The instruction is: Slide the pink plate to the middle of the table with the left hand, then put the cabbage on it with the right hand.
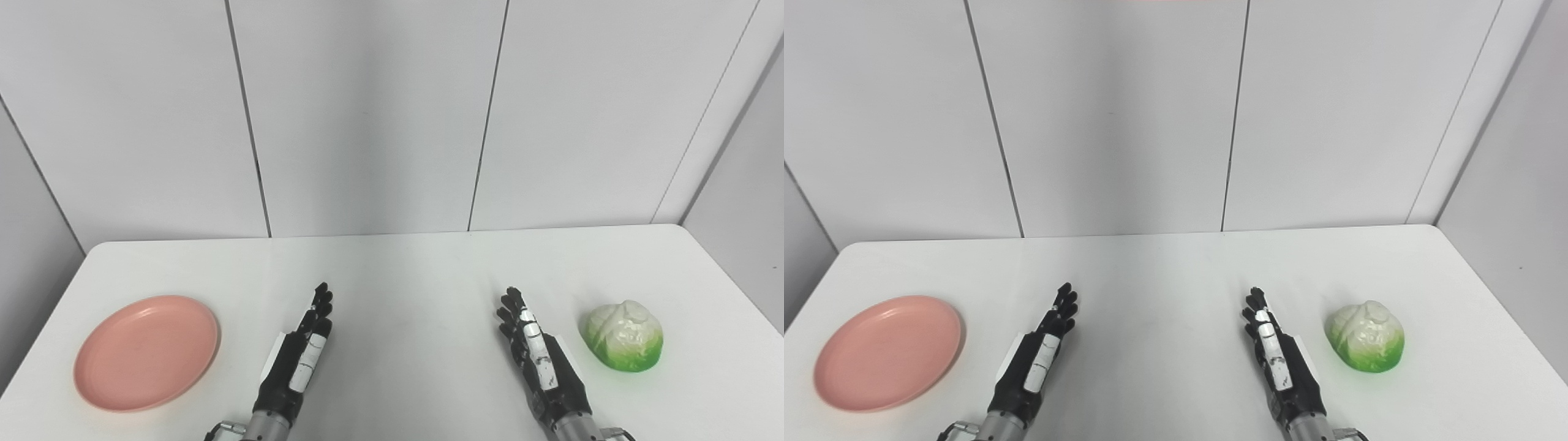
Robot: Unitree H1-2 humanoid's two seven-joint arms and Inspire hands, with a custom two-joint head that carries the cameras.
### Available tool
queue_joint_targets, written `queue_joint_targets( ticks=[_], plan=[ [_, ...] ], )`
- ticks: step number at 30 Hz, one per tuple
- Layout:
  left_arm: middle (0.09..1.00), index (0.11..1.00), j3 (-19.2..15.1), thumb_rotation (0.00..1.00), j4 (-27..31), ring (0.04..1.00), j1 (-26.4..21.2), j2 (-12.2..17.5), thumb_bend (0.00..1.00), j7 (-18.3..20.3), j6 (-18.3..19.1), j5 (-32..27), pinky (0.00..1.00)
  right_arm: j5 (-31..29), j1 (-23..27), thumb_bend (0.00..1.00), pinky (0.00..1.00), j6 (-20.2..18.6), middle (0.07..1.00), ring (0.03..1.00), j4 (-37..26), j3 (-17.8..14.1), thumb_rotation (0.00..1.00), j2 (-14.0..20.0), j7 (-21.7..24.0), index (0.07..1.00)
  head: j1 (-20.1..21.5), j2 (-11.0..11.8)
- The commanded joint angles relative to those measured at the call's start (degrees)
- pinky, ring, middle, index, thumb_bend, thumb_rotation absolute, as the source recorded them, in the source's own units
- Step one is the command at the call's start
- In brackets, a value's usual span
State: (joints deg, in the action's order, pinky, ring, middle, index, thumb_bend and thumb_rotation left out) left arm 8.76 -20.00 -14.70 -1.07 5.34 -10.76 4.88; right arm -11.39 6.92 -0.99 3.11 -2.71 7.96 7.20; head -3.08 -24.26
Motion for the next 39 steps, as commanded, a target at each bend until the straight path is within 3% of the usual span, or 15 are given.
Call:
queue_joint_targets(
  ticks=[1,39],
  plan=[
    [0.993,0.987,0.21,1.00,-4.32,0.986,3.25,0.46,0.81,0.62,0.08,-0.23,0.98,-0.08,0.46,0.36,1.00,-0.60,1.000,1.000,0.30,0.90,1.00,0.01,1.62,1.000,-0.07,-0.09],
    [0.992,0.984,0.64,1.00,-5.21,0.985,2.94,0.46,0.81,0.35,-0.82,1.13,0.97,-0.24,0.67,0.38,1.00,-1.12,1.000,0.998,0.86,1.61,1.00,1.27,2.75,1.000,-0.74,0.05]
  ],
)
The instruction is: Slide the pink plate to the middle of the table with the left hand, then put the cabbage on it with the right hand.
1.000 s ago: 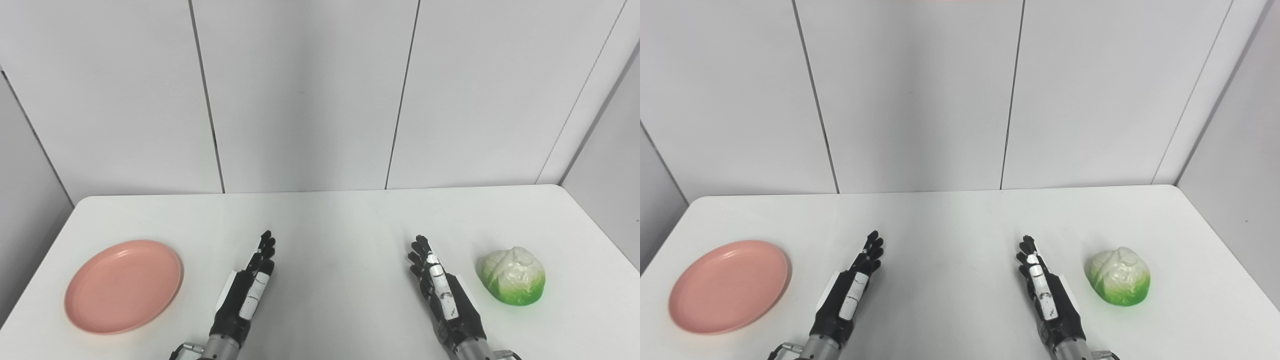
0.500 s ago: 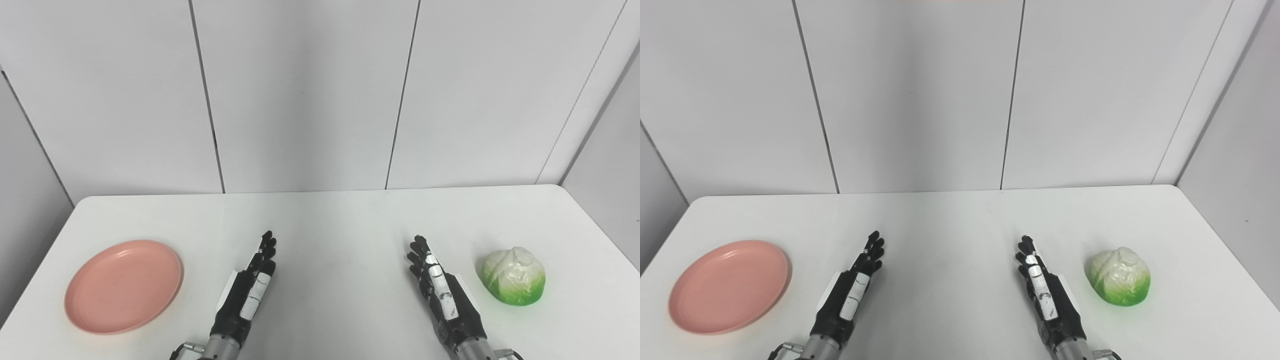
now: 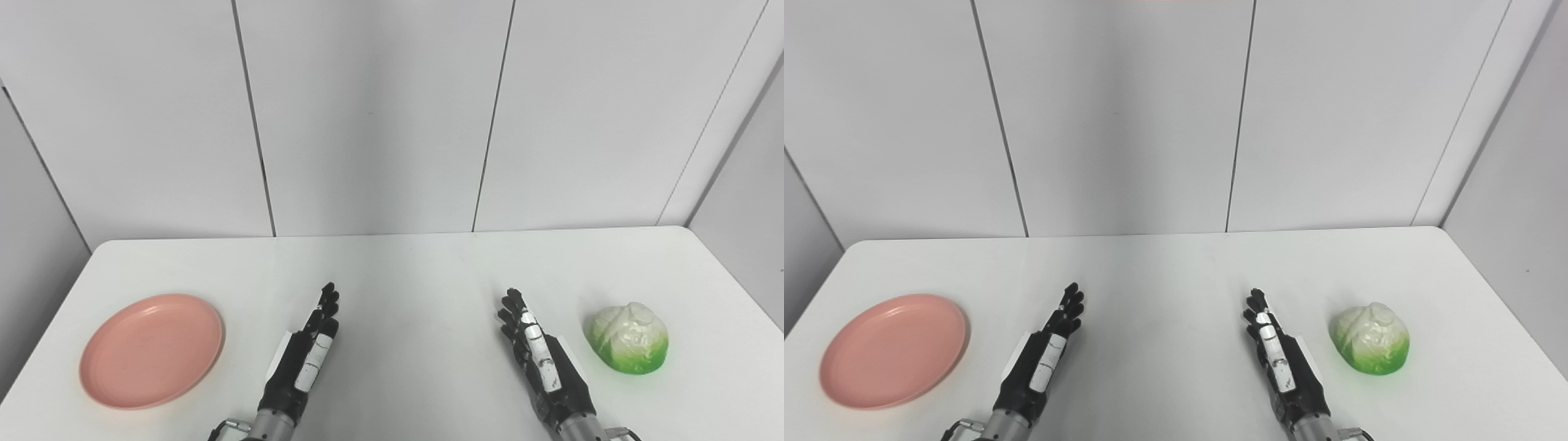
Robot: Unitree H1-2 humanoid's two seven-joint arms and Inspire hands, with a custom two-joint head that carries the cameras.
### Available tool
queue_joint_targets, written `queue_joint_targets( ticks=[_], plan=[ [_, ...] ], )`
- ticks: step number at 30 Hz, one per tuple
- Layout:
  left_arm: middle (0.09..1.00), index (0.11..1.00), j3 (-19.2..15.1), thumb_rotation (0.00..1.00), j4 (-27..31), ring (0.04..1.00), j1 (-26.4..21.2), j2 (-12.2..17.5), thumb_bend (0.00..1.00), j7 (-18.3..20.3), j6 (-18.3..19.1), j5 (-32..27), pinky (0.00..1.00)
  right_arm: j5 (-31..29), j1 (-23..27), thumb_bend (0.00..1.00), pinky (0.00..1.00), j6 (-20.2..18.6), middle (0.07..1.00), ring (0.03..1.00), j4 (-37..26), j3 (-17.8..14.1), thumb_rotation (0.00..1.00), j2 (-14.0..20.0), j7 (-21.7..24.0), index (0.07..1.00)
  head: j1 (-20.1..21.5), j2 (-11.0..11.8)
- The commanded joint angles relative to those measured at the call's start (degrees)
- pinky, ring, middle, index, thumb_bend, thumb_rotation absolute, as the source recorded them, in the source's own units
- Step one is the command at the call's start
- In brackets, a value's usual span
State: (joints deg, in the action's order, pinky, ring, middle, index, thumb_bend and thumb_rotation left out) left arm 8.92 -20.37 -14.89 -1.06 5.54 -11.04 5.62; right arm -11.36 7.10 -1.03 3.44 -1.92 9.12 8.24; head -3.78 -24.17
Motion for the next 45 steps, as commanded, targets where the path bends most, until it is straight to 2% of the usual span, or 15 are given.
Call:
queue_joint_targets(
  ticks=[1,6,11,16,21,29,35,38,43,45],
  plan=[
    [0.989,0.980,0.44,1.00,-5.10,0.983,3.06,0.34,0.81,-0.10,-0.76,0.49,0.97,-0.35,0.50,0.38,1.00,-1.38,1.000,1.000,0.42,0.87,1.00,0.26,1.90,1.000,-0.31,-0.02],
    [0.992,0.982,0.48,1.00,-6.17,0.987,2.65,0.08,0.82,-0.24,-1.43,0.74,0.97,-1.18,0.62,0.39,1.00,-1.56,1.000,1.000,0.59,0.68,1.00,0.59,2.24,1.000,-1.29,0.07],
    [0.989,0.979,0.62,1.00,-7.17,0.985,2.23,-0.39,0.87,-0.85,-1.48,1.36,0.97,-1.85,0.67,0.39,1.00,-1.60,1.000,1.000,0.67,0.46,1.00,1.08,2.60,1.000,-3.15,0.25],
    [0.987,0.975,0.54,1.00,-7.34,0.987,1.87,-1.00,0.91,-0.91,0.01,1.30,0.99,-1.72,0.74,0.37,1.00,-1.90,1.000,1.000,0.42,0.21,1.00,1.39,2.28,1.000,-5.02,0.39],
    [0.976,0.967,1.33,1.00,-7.93,0.984,1.59,-1.38,0.91,-2.96,0.09,4.40,0.99,-2.18,0.63,0.36,1.00,-1.76,1.000,1.000,0.29,0.34,1.00,2.16,3.41,1.000,-6.47,0.57],
    [0.984,0.974,1.95,1.00,-8.44,0.984,1.01,-2.00,0.94,-3.79,-0.06,6.04,1.00,-2.44,0.42,0.33,1.00,-3.19,1.000,1.000,-1.17,0.25,1.00,2.65,3.34,1.000,-9.02,0.77],
    [0.969,0.968,2.77,1.00,-7.52,0.974,0.98,-2.36,0.89,-5.33,1.03,8.58,1.00,-3.19,0.50,0.32,1.00,-3.58,1.000,1.000,-1.28,0.09,1.00,3.05,3.75,1.000,-9.22,0.68],
    [0.961,0.967,4.11,1.00,-8.01,0.961,0.75,-1.59,0.83,-6.69,-0.14,11.73,0.97,-3.06,0.54,0.31,1.00,-3.11,1.000,1.000,-1.16,0.07,1.00,2.98,3.61,1.000,-9.25,0.70],
    [0.966,0.974,5.19,1.00,-7.36,0.962,0.89,-0.97,0.80,-7.51,-0.50,14.54,0.96,-2.97,0.58,0.31,1.00,-3.00,1.000,1.000,-1.03,0.18,1.00,3.13,3.79,1.000,-9.25,0.70],
    [0.970,0.975,4.31,1.00,-7.42,0.965,0.90,-1.38,0.82,-6.48,-0.09,12.50,0.97,-2.89,0.65,0.31,1.00,-2.77,1.000,1.000,-0.83,0.25,1.00,3.14,3.89,1.000,-8.92,0.72]
  ],
)
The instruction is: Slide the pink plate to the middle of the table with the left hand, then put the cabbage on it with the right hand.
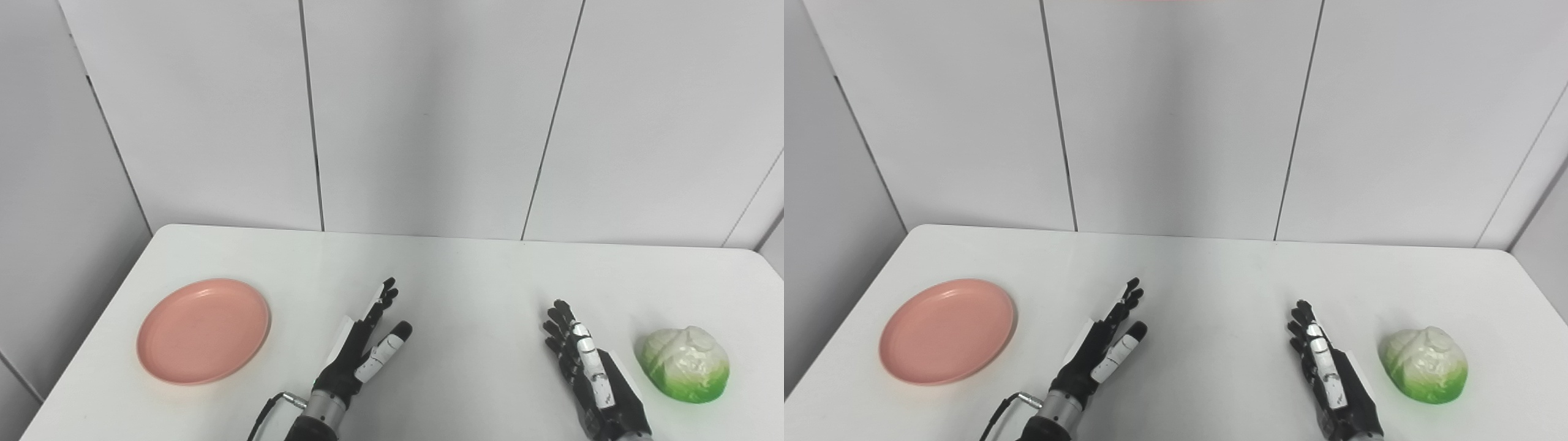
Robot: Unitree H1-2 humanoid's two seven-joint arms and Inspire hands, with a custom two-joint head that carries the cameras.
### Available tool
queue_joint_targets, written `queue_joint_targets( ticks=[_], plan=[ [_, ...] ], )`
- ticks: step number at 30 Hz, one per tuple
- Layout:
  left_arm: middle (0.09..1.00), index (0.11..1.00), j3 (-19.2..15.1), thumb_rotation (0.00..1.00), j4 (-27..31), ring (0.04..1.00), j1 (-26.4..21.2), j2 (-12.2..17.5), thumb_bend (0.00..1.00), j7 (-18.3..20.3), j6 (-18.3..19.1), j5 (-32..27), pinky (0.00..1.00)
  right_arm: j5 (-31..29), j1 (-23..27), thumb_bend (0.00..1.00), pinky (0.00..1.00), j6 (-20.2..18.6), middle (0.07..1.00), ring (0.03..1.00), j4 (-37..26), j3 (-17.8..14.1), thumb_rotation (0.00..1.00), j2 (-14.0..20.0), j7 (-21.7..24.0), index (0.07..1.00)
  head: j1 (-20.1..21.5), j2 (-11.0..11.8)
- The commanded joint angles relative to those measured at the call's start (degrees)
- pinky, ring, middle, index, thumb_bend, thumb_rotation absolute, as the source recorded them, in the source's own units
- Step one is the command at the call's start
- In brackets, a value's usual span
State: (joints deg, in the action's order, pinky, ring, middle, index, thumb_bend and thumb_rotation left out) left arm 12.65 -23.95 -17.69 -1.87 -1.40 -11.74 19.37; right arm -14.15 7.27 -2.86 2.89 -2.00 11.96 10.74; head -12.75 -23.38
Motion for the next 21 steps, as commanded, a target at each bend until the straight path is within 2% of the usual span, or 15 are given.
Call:
queue_joint_targets(
  ticks=[1,9,12,15,19,21],
  plan=[
    [0.973,0.977,0.24,1.00,-3.97,0.969,3.70,-0.80,0.83,0.53,0.72,-1.81,0.98,-0.14,0.53,0.31,1.00,-0.97,1.000,1.000,-0.22,0.32,1.00,0.27,1.40,1.000,0.20,-0.07],
    [0.973,0.975,0.04,1.00,-4.05,0.979,3.68,-0.59,0.85,1.15,0.60,-2.47,0.99,0.10,0.49,0.32,1.00,-1.64,1.000,1.000,-0.62,0.40,1.00,0.03,0.97,1.000,0.64,0.14],
    [0.977,0.981,-0.40,1.00,-5.37,0.981,3.22,-0.45,0.86,1.54,-0.74,-3.64,0.99,0.57,0.64,0.32,1.00,-1.75,1.000,1.000,-0.33,0.44,1.00,-0.15,0.59,1.000,0.88,0.42],
    [0.982,0.977,-1.77,1.00,-6.06,0.986,3.04,-0.95,0.89,2.39,-0.84,-6.59,1.00,0.64,0.87,0.32,1.00,-1.23,1.000,1.000,0.35,0.54,1.00,-0.12,0.94,1.000,1.01,0.67],
    [0.993,0.990,-3.04,1.00,-7.32,0.990,2.59,-0.96,0.87,3.88,-3.87,-10.31,0.99,0.92,1.09,0.31,1.00,-0.22,1.000,1.000,1.24,0.52,1.00,-0.37,0.85,1.000,1.19,1.08],
    [0.998,0.997,-3.95,1.00,-6.02,0.997,2.31,-0.90,0.86,6.73,-3.81,-13.93,1.00,0.57,1.22,0.30,1.00,-0.58,1.000,1.000,1.30,0.38,1.00,-0.65,0.73,1.000,1.23,1.29]
  ],
)
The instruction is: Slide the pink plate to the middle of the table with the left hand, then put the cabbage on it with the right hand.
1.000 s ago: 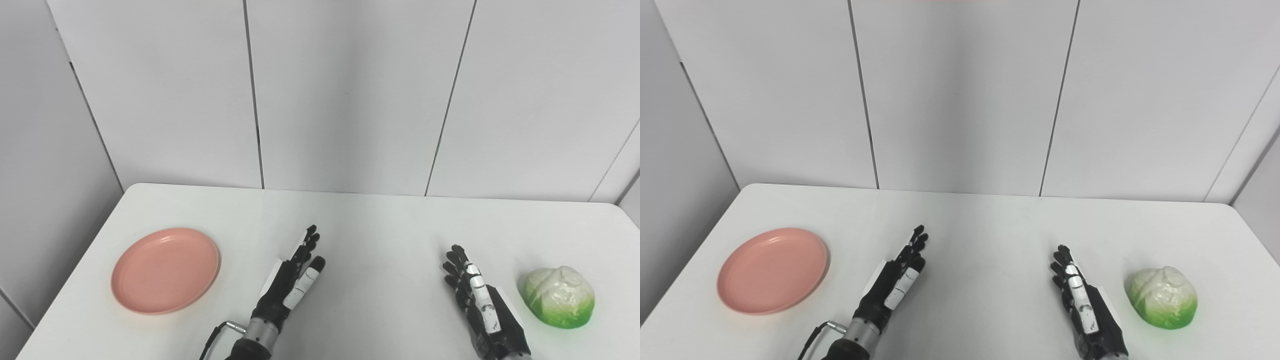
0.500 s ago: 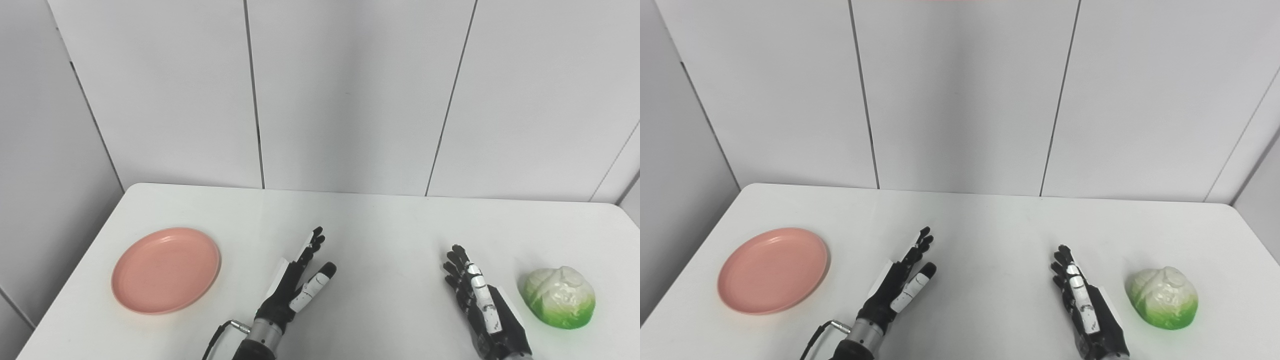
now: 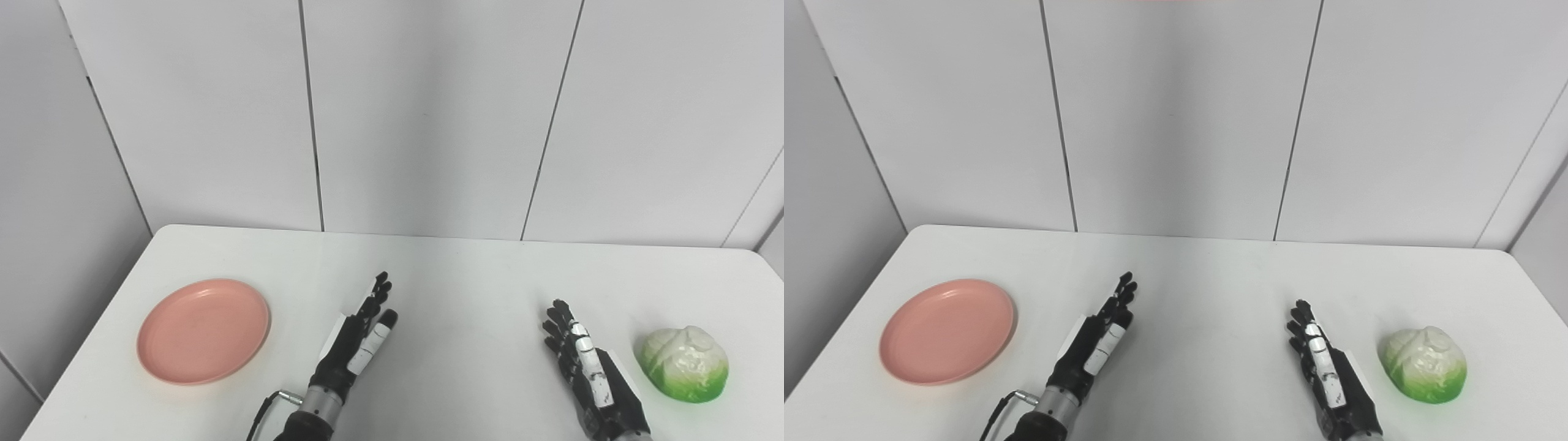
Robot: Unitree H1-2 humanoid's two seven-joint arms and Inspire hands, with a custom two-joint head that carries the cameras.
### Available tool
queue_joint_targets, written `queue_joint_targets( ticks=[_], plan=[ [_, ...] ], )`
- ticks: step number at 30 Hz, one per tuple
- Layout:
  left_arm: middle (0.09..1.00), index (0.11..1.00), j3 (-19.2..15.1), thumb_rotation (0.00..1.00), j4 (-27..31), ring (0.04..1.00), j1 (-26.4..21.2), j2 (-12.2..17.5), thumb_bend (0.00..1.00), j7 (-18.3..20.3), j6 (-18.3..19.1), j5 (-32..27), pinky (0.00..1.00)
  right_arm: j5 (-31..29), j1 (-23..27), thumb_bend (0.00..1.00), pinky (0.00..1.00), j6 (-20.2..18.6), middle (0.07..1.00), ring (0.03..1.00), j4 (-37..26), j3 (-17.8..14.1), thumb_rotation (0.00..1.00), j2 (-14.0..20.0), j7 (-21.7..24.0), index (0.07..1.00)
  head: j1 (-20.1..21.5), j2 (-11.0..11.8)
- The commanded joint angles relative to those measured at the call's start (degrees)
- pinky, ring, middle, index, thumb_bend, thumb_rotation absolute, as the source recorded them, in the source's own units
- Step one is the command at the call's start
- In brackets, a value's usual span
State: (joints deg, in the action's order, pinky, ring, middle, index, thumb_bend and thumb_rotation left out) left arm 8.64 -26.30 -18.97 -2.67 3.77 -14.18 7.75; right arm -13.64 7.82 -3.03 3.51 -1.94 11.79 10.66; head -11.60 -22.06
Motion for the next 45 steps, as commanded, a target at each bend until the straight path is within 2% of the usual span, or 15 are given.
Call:
queue_joint_targets(
  ticks=[1,5,8,12,16,20,25,28,34,38,45],
  plan=[
    [1.000,1.000,-0.28,1.00,-2.14,0.996,3.56,-0.07,0.85,2.14,-0.73,-3.18,0.99,0.36,0.77,0.30,1.00,-0.08,1.000,1.000,0.98,0.38,1.00,-0.51,0.73,1.000,0.11,0.18],
    [0.992,0.989,-1.32,1.00,3.58,0.979,3.85,-0.54,0.86,2.02,0.58,-4.50,0.94,1.00,1.24,0.31,1.00,1.03,1.000,1.000,2.48,0.46,1.00,-0.43,0.83,1.000,0.12,0.58],
    [0.993,0.987,-1.82,1.00,6.01,0.983,3.90,-0.74,0.84,2.57,-0.18,-6.19,0.97,0.15,1.58,0.31,1.00,0.47,1.000,1.000,2.95,0.33,1.00,-0.52,1.17,1.000,0.09,0.87],
    [0.994,0.990,-2.03,1.00,10.83,0.989,3.79,-0.60,0.86,3.05,1.12,-7.42,0.97,0.21,1.99,0.30,1.00,0.77,1.000,1.000,3.67,0.24,1.00,-0.88,0.70,1.000,0.10,1.46],
    [0.996,0.999,-2.15,1.00,17.15,0.985,3.62,-0.37,0.87,4.09,3.92,-8.79,0.99,0.73,2.61,0.28,1.00,2.21,1.000,1.000,5.35,0.40,1.00,-0.72,0.79,1.000,-0.36,2.28],
    [0.991,0.995,-3.52,1.00,24.88,0.979,3.61,-0.99,0.90,3.33,7.94,-10.57,0.98,0.56,2.99,0.27,1.00,1.02,1.000,1.000,5.39,0.23,1.00,-0.84,0.28,1.000,-0.48,2.90],
    [0.991,0.991,-5.50,1.00,30.00,0.985,1.23,0.24,0.89,3.89,9.09,-14.37,1.00,-0.08,3.45,0.27,1.00,1.25,1.000,1.000,6.48,-0.02,1.00,-0.34,1.06,1.000,-0.67,3.61],
    [0.984,0.980,-6.74,1.00,31.54,0.972,-0.17,0.48,0.89,2.39,9.24,-13.42,0.97,0.08,3.55,0.26,1.00,1.40,1.000,1.000,6.75,-0.13,1.00,0.03,1.20,1.000,-1.14,3.71],
    [0.991,0.987,-9.23,1.00,34.26,0.977,-2.35,2.99,0.88,0.63,8.68,-11.36,0.99,0.55,3.62,0.25,1.00,3.61,1.000,1.000,7.94,-0.59,1.00,0.45,1.89,1.000,-2.94,3.62],
    [0.975,0.974,-13.13,1.00,34.72,0.961,-2.66,4.55,0.88,-1.32,6.13,-12.26,0.97,-0.65,3.76,0.27,1.00,3.03,1.000,1.000,8.28,-1.04,1.00,0.74,2.91,1.000,-3.60,3.54],
    [0.968,0.974,-18.87,1.00,39.58,0.962,-2.79,8.13,0.86,-4.10,7.83,-12.63,0.98,-0.24,3.51,0.27,1.00,3.12,1.000,1.000,7.61,-0.80,1.00,1.16,3.33,1.000,-3.91,2.75]
  ],
)
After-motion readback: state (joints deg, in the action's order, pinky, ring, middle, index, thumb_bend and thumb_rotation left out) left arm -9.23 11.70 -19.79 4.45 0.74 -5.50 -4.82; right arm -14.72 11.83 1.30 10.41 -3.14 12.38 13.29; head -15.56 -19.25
